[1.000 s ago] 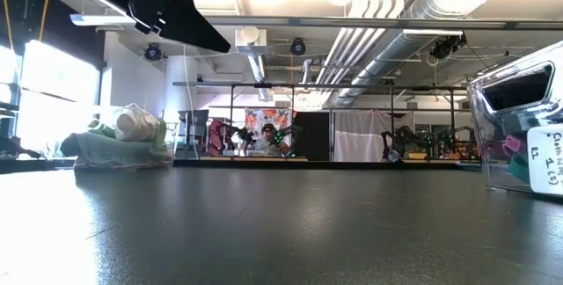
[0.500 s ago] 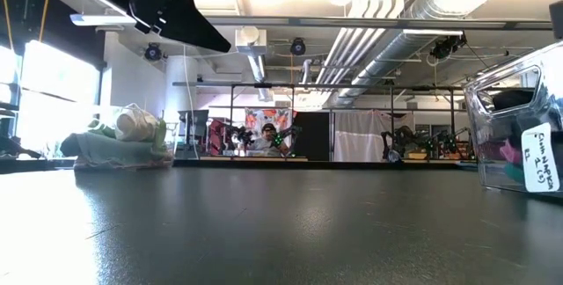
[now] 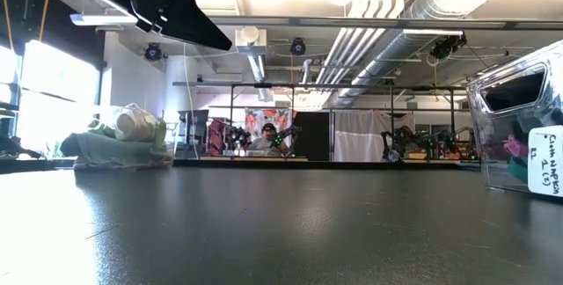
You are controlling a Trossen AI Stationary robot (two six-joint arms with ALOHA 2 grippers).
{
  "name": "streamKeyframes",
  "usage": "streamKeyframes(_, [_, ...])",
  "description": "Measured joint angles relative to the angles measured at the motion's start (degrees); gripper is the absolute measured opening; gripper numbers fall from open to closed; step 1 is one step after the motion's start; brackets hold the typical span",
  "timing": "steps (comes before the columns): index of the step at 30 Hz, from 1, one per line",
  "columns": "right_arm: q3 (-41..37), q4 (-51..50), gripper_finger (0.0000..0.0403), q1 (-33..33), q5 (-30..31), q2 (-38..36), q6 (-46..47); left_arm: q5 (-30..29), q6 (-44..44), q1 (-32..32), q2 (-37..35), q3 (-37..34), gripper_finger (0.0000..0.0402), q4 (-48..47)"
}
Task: Sort towels by color in basket
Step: Put the green towel into the bottom transparent bin
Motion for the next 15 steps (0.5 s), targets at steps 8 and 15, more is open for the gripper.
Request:
streamKeyframes(8, [3.77,-0.80,0.0153,1.70,13.47,-0.55,2.19,1.30,-0.02,0.00,0.00,0.00,0.0115,-0.02])
streamKeyframes(15, [-8.71,8.29,0.0153,3.06,18.65,-7.01,9.91,1.49,-0.02,0.00,0.00,0.00,0.0115,-0.04])
